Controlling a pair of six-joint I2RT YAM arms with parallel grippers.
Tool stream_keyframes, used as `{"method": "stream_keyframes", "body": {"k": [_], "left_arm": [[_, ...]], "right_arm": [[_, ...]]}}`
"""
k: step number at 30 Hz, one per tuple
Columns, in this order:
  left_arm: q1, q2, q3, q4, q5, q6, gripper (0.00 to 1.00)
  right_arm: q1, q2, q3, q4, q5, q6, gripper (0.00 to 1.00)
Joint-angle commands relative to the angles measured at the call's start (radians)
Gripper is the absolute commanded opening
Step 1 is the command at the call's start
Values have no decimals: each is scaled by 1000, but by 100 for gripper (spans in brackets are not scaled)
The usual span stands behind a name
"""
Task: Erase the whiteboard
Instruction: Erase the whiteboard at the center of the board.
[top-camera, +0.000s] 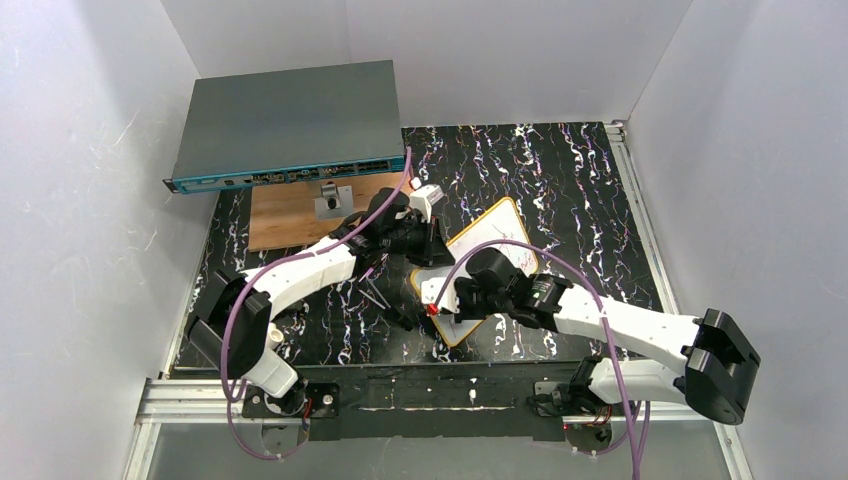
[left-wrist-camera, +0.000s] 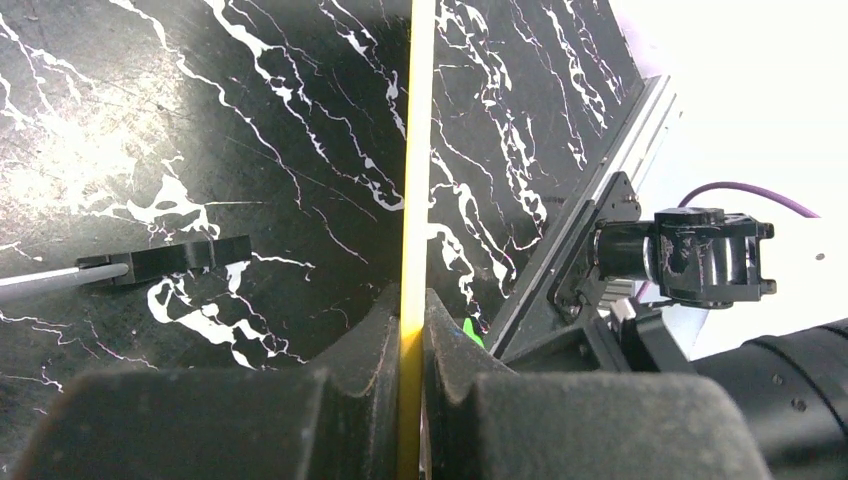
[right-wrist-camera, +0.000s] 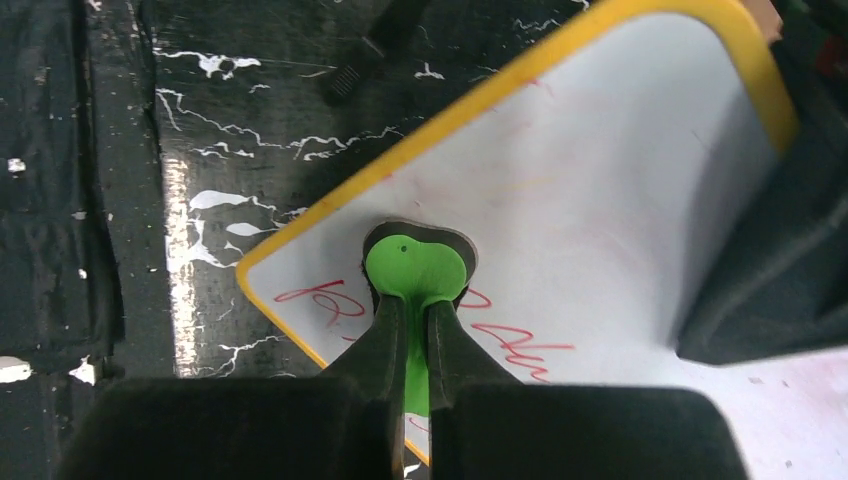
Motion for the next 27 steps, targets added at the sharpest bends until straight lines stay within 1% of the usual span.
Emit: {"method": "stream_keyframes", "body": {"k": [1, 3, 4, 6, 8, 13, 15, 17, 20, 22, 25, 27], "left_arm": [[-31, -37, 68, -54, -76, -24, 0], [-40, -32, 78, -62, -88, -20, 0], [-43, -28, 82, -65, -93, -18, 0], [-50, -23, 87, -67, -98, -15, 0], [-55, -18, 95, -69, -102, -11, 0], [-65, -13, 108, -83, -105, 6, 0], [-67, -13, 109, -103, -107, 12, 0], [-69, -14, 111, -109, -107, 14, 0], [-73, -11, 112, -115, -104, 16, 0], [-75, -7, 116, -118, -103, 18, 0], [-79, -5, 116, -121, -101, 22, 0], [-81, -6, 114, -124, -102, 24, 0]], "right_arm": [[17, -10, -22, 27, -11, -22, 1], [12, -26, -44, 106, 103, -17, 1], [3, -29, -51, 152, 187, -4, 1], [-23, -26, -48, 210, 269, 28, 1], [-32, -40, -53, 202, 245, 30, 1], [-15, -65, -89, 116, 66, -37, 1], [1, -64, -88, 77, 21, -53, 1], [17, -58, -85, 63, 0, -63, 1], [34, -53, -78, 80, 17, -48, 1], [35, -57, -68, 125, 73, 1, 1], [14, -59, -57, 248, 272, 68, 1], [-13, -61, -55, 284, 328, 88, 1]]}}
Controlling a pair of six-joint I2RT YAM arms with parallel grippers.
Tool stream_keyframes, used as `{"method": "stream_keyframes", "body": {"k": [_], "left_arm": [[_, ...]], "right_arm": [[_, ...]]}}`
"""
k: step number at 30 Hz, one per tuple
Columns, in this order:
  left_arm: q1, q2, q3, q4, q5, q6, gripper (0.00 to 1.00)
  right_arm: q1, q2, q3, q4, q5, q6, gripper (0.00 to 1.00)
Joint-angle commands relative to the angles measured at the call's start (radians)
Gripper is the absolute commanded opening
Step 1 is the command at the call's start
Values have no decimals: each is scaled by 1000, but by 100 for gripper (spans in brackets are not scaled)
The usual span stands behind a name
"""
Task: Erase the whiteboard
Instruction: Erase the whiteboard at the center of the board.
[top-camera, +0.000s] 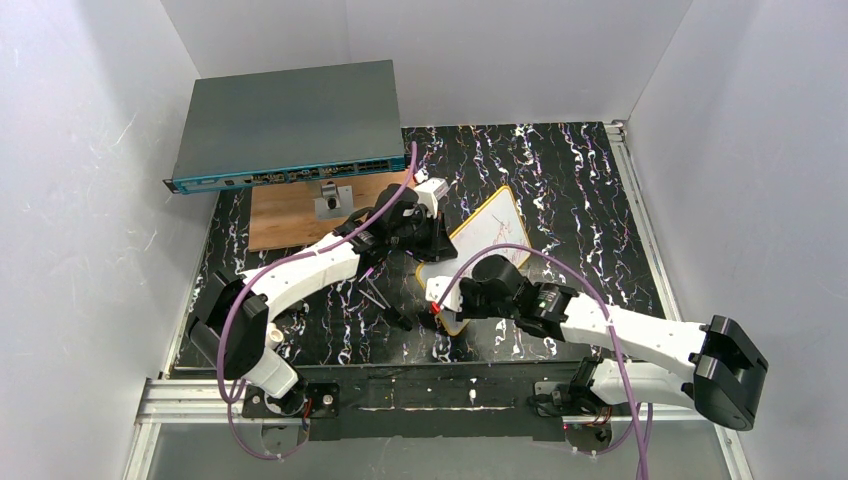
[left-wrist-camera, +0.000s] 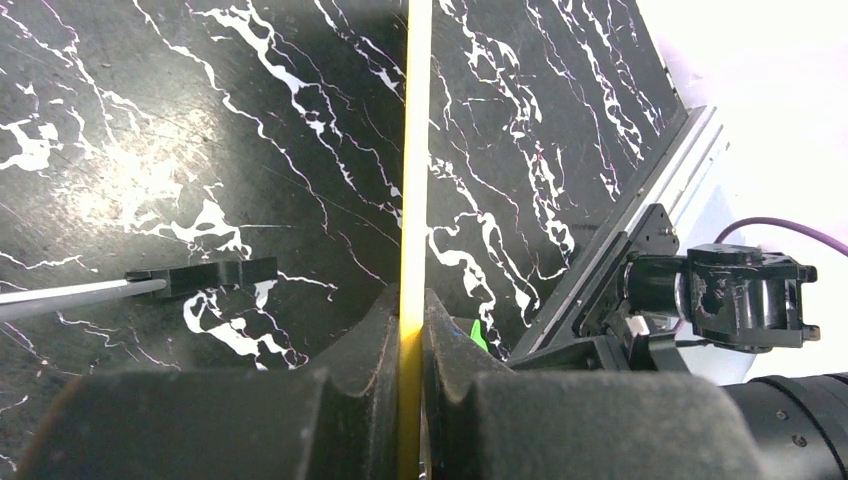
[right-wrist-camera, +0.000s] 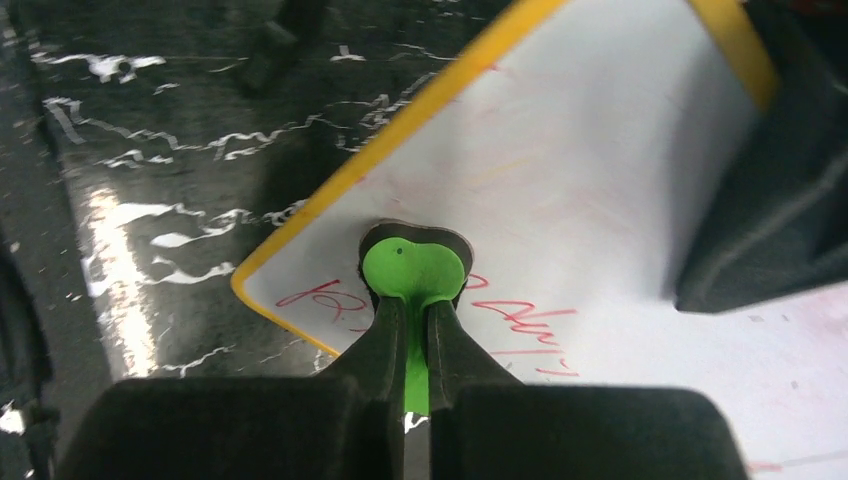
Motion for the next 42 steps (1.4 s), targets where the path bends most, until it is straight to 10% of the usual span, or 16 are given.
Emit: {"method": "stream_keyframes", "body": {"k": [1, 12, 26, 42], "left_arm": [[-26, -8, 29, -39, 37, 2, 0], [-33, -4, 38, -42, 45, 8, 0], [-37, -17, 24, -42, 55, 14, 0], [-43, -4, 8, 4, 102, -7, 0]], "right_arm": [[-50, -9, 19, 179, 201, 63, 1], [-21, 36, 50, -229, -141, -168, 1], [-18, -2, 80, 33, 134, 64, 1], [89, 33, 30, -45, -45, -75, 1]]}}
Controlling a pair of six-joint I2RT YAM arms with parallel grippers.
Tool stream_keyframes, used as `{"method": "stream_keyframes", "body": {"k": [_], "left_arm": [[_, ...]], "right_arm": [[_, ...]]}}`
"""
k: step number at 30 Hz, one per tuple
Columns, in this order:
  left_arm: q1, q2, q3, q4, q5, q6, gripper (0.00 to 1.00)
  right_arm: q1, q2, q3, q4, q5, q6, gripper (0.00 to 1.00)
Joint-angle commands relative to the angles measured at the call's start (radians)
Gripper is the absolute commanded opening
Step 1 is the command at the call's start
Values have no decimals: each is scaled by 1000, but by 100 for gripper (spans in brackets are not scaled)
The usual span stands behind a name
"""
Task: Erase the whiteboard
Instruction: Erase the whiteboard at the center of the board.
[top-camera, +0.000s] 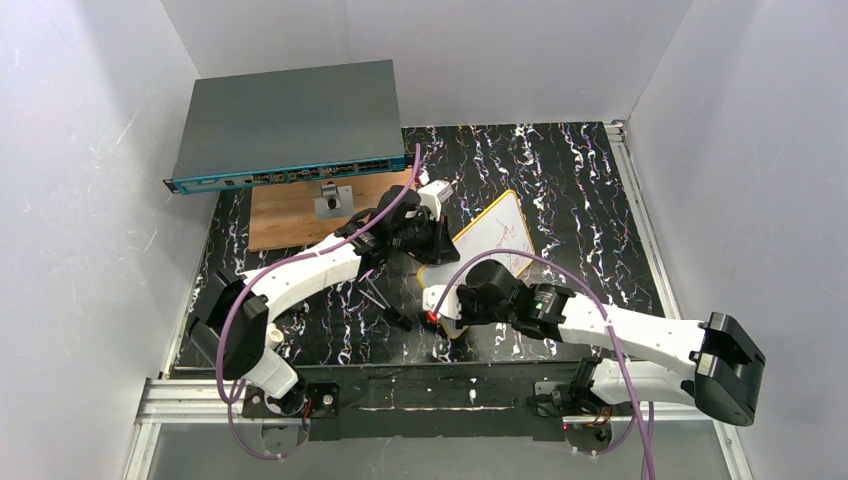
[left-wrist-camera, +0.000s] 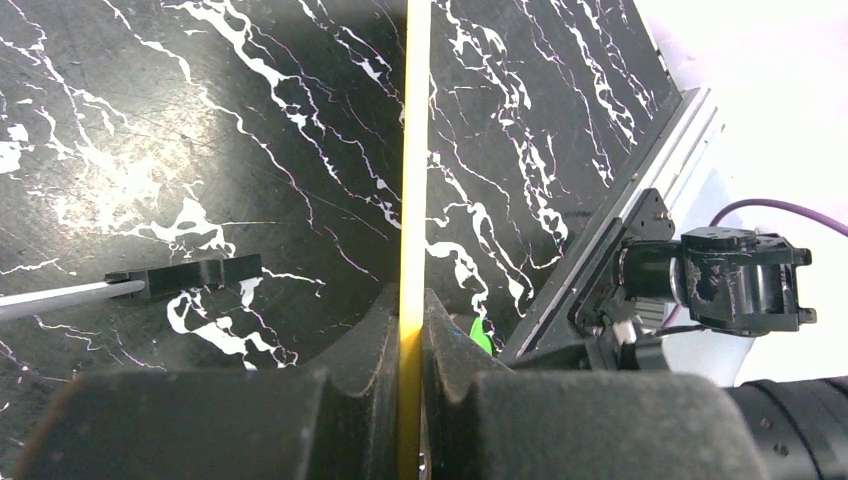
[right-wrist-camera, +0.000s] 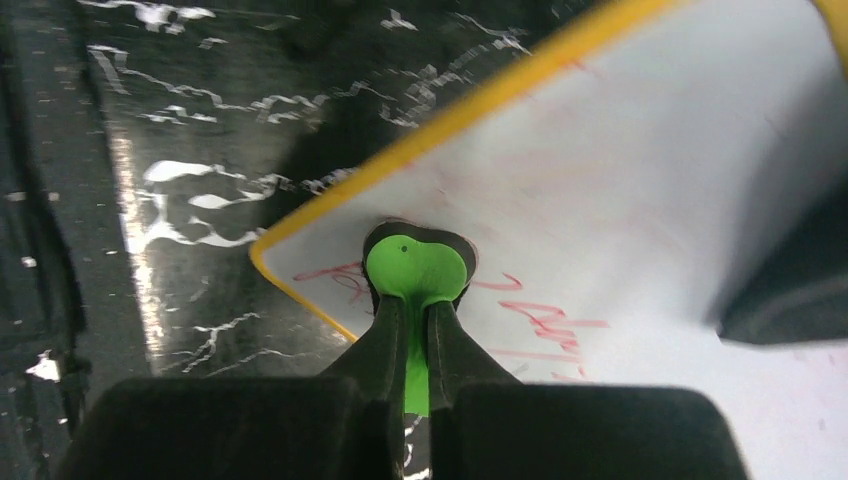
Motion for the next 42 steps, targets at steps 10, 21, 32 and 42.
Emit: {"method": "stream_keyframes", "body": {"k": [10, 21, 32, 42], "left_arm": [[-17, -7, -13, 58, 147, -52, 0], [-7, 6, -8, 36, 221, -32, 0], [-7, 24, 18, 19, 246, -35, 0], [-8, 38, 4, 29, 287, -45, 0]], "right_arm": [[72, 32, -4, 220, 175, -129, 1], [12, -16, -78, 318, 239, -168, 1], [82, 3, -124, 64, -35, -288, 1], [107, 25, -67, 205, 199, -254, 1]]}}
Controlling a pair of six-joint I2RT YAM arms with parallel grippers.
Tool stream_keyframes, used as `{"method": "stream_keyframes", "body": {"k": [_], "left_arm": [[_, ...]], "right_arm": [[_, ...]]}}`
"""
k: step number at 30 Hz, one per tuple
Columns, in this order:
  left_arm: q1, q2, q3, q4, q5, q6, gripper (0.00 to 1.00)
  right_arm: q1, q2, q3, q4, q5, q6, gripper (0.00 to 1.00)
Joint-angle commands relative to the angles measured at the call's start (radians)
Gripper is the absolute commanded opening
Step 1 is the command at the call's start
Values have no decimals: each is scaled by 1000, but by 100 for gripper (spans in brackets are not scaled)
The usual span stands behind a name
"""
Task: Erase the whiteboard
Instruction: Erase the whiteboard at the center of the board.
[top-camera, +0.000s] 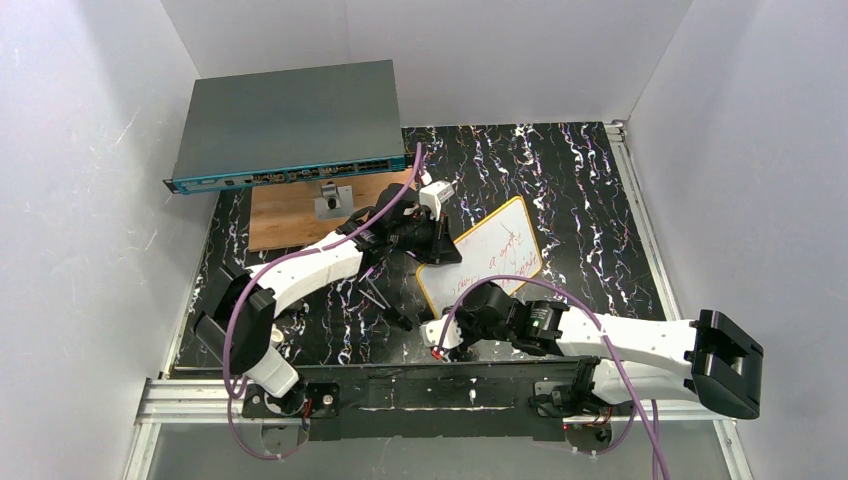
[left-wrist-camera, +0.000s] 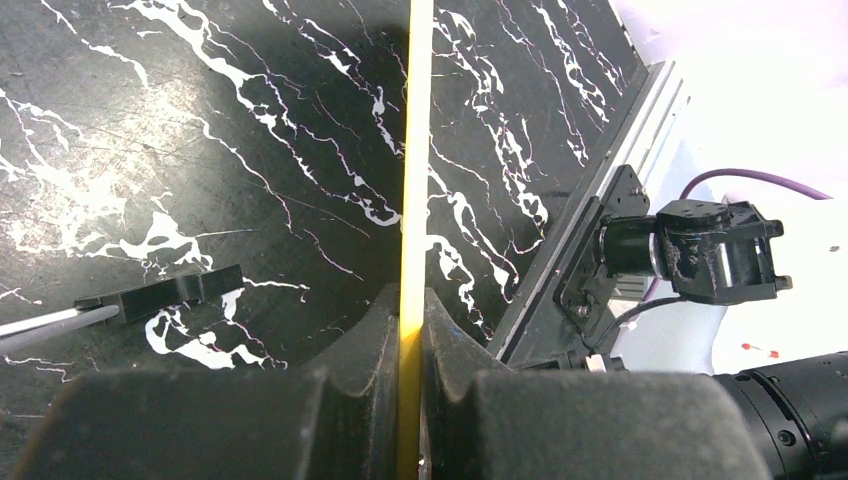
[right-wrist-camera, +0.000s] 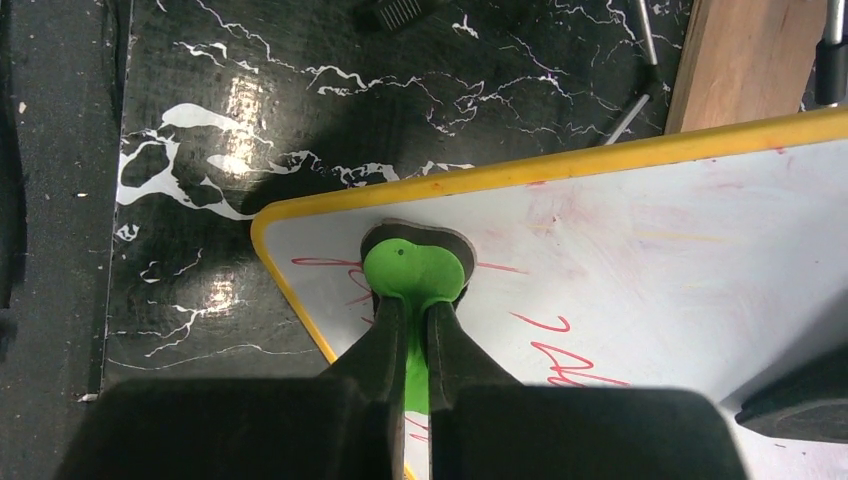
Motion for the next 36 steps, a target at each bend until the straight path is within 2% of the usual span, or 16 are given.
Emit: {"method": "stream_keyframes", "body": {"k": [1, 6, 10, 13, 16, 22, 30, 32, 36], "left_arm": [[-36, 9, 15, -15, 161, -61, 0], [-18, -5, 7, -7, 183, -73, 0], [-13, 17, 10, 5, 235, -87, 0], [-10, 31, 10, 23, 276, -102, 0], [-9, 45, 21, 19, 312, -103, 0], [-9, 63, 46, -3, 355, -95, 0], [-9, 69, 60, -13, 369, -89, 0], [-8, 69, 64, -18, 368, -88, 0], [-8, 58, 65, -26, 360, -84, 0]], "right_arm": [[-9, 25, 60, 134, 200, 23, 1], [-15, 23, 71, 219, 290, 1, 1], [-15, 9, 28, 335, 357, -78, 1], [-16, -4, 23, 332, 351, -92, 1], [-13, -21, 36, 253, 266, -73, 1], [44, -2, 76, -16, 43, -32, 1], [66, 14, 64, -81, -41, -29, 1], [67, 25, 65, -64, -14, -20, 1], [52, 32, 72, 97, 191, -9, 1]]}}
